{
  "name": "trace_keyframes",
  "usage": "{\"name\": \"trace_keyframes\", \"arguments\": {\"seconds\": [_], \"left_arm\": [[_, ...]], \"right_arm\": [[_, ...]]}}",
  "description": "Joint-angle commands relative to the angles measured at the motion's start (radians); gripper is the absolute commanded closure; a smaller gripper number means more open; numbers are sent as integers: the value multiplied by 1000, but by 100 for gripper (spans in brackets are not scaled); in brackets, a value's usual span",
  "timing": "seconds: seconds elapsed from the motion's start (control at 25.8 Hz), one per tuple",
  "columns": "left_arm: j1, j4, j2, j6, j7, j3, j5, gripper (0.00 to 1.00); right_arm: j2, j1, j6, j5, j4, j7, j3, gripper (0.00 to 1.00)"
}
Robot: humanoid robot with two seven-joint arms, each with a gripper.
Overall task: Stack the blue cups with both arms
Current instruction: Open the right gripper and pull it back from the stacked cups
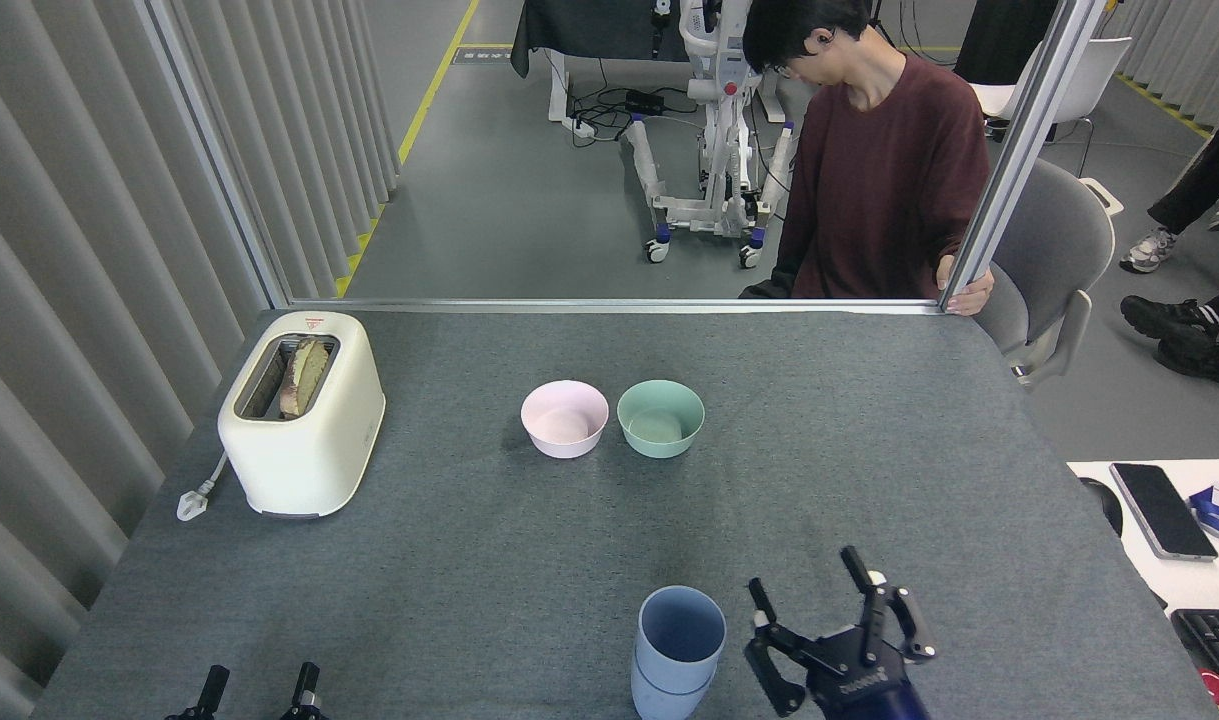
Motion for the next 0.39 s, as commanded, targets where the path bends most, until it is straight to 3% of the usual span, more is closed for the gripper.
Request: {"name": "trace_keyframes", "arguments": {"seconds": [0.0,0.12,0.35], "left_arm": [[43,-52,2,-16,-17,-3,1,0],[121,-151,20,-23,-58,0,5,0],[285,-320,52,-26,-105,20,8,0]], "right_arm": [[-32,161,-15,-18,41,-44,-122,0],[-31,283,-23,-35,41,-181,-162,0],[-22,398,-17,-121,30,-193,-191,0]]}}
